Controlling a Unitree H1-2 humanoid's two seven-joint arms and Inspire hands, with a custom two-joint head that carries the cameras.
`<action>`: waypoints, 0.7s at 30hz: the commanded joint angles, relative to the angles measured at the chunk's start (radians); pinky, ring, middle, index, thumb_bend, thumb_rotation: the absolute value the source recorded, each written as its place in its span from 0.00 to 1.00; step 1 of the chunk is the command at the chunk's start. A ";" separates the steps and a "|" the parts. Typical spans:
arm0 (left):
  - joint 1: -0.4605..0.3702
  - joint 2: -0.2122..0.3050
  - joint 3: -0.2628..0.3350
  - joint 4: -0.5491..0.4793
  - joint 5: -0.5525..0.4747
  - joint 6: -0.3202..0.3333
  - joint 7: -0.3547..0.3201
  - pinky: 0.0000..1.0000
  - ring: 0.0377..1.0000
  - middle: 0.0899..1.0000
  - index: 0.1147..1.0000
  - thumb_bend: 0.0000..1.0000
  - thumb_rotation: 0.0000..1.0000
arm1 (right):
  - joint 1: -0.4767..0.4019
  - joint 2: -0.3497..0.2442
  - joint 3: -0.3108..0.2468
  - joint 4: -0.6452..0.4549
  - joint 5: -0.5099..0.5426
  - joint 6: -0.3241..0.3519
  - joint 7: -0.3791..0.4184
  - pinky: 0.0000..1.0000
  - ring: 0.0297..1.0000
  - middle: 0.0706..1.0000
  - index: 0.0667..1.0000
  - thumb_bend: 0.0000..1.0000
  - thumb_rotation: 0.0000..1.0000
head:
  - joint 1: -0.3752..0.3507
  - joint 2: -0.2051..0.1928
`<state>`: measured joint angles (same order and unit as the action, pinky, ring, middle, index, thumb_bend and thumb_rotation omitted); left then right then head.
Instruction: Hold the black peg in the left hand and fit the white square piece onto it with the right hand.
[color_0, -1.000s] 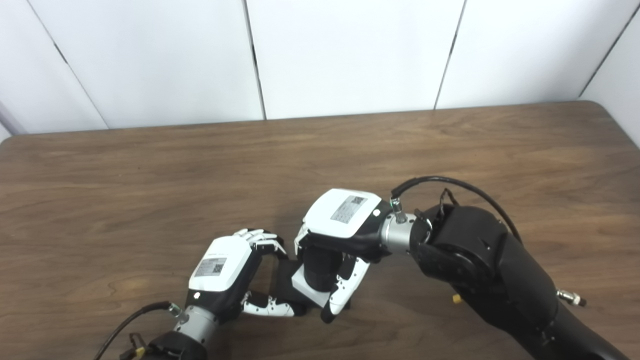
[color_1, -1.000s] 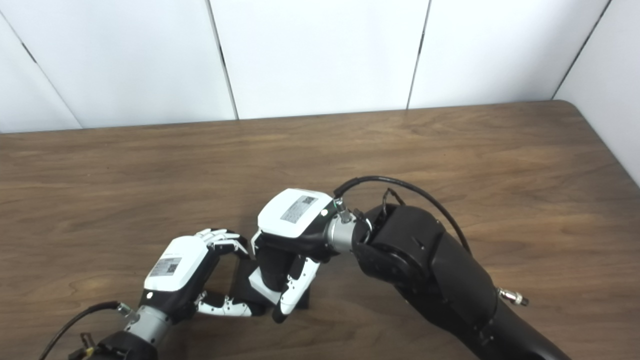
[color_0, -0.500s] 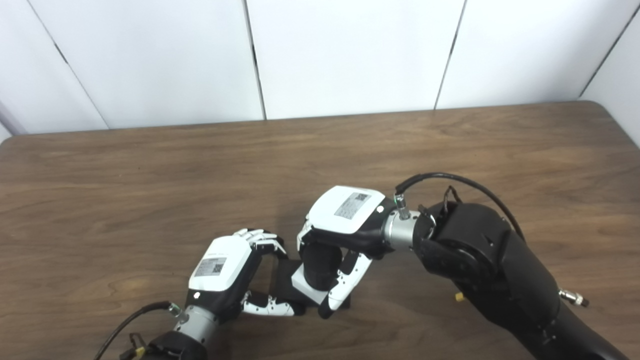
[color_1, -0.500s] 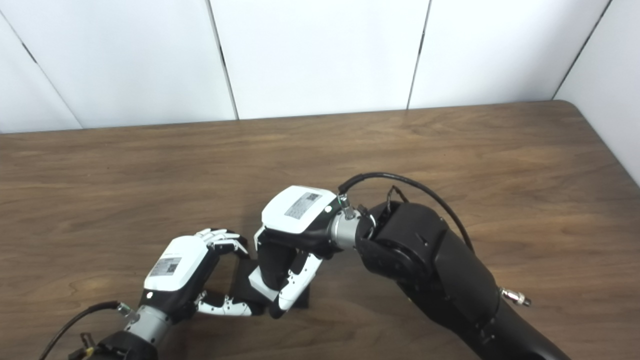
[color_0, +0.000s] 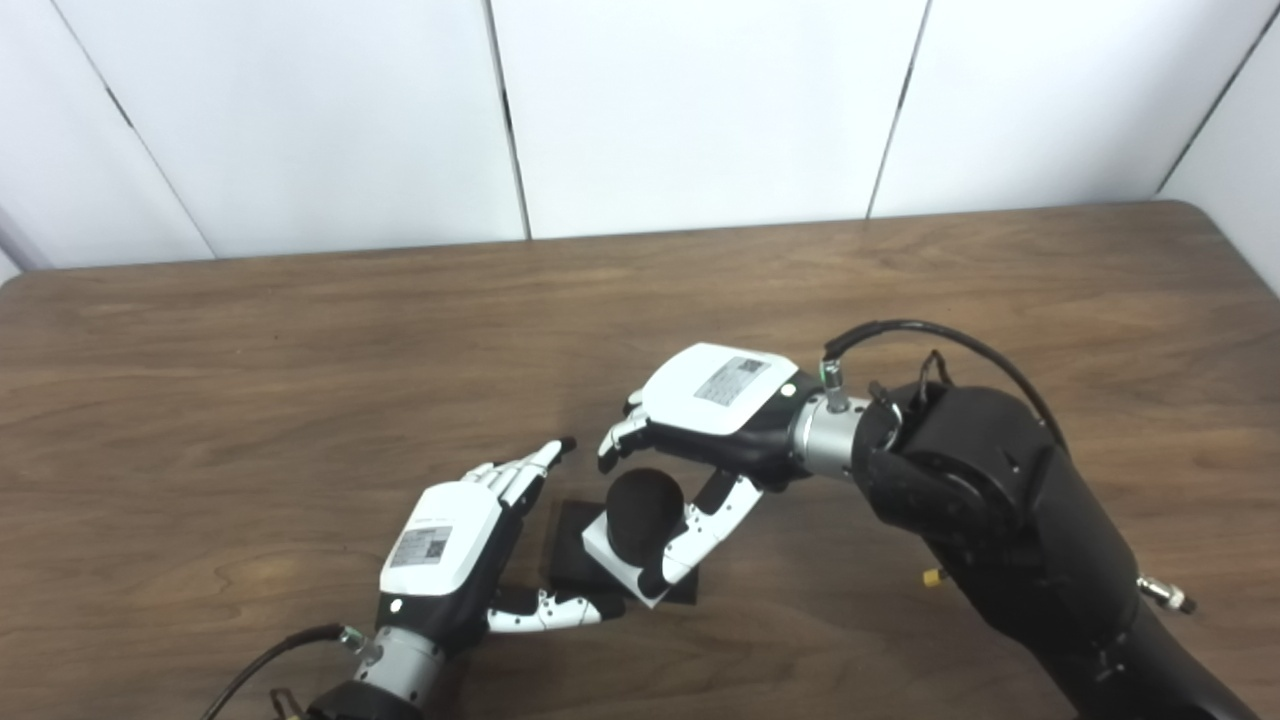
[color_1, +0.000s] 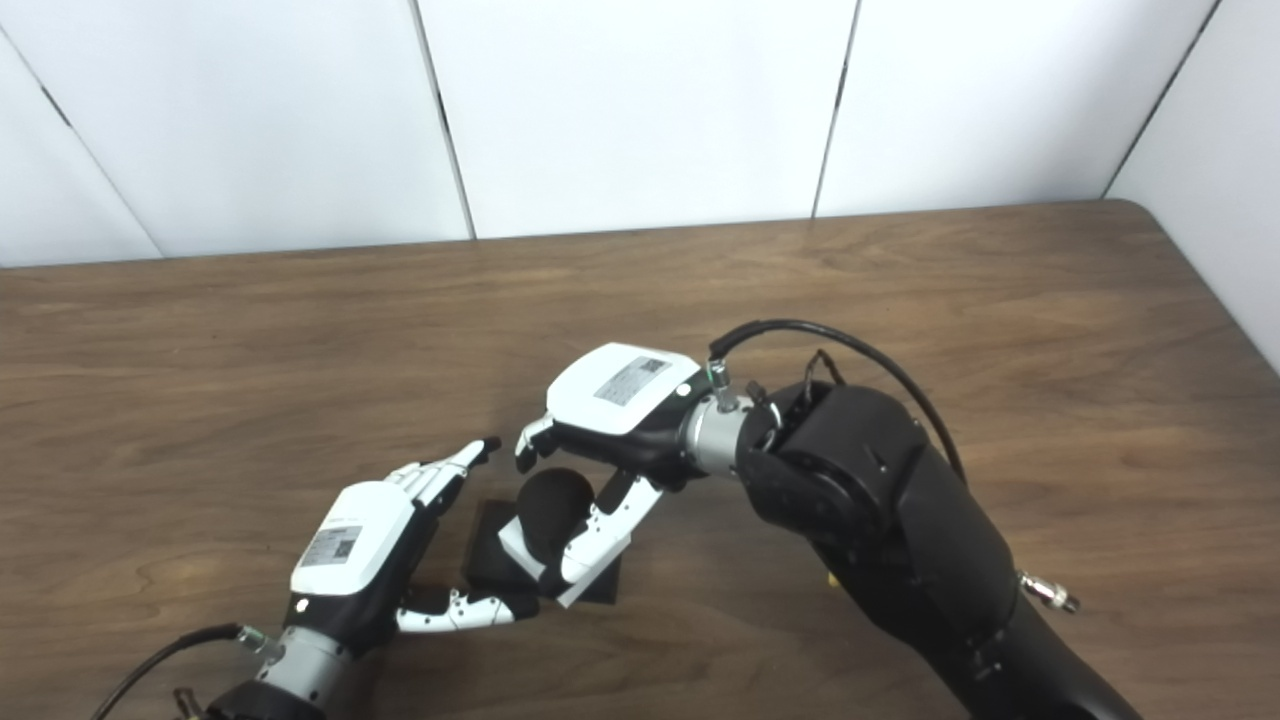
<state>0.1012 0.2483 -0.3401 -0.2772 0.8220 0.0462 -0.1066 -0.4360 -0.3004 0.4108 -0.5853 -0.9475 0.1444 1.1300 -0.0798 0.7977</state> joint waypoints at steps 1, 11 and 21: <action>0.013 -0.015 0.019 0.012 -0.078 0.002 -0.010 0.86 0.86 0.90 0.95 1.00 0.63 | -0.020 0.005 -0.030 -0.036 0.006 0.017 -0.026 0.83 0.89 0.79 0.90 0.82 0.86 | 0.002 0.001; 0.012 -0.023 0.104 -0.076 -0.440 0.030 -0.120 0.90 0.98 1.00 1.00 1.00 0.50 | 0.036 -0.021 -0.130 -0.060 0.057 0.038 -0.069 0.82 0.90 0.81 0.99 0.79 0.88 | 0.009 -0.008; 0.084 -0.127 0.297 -0.133 -0.746 0.046 -0.046 0.92 0.91 0.94 1.00 1.00 0.69 | 0.233 0.010 -0.282 -0.074 0.252 0.134 -0.251 0.96 1.00 0.99 1.00 0.78 0.92 | 0.012 -0.019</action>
<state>0.1855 0.1243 -0.0557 -0.3648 0.0722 0.1116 -0.1756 -0.1950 -0.3020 0.1568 -0.6331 -0.7333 0.2569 0.9345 -0.0660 0.7778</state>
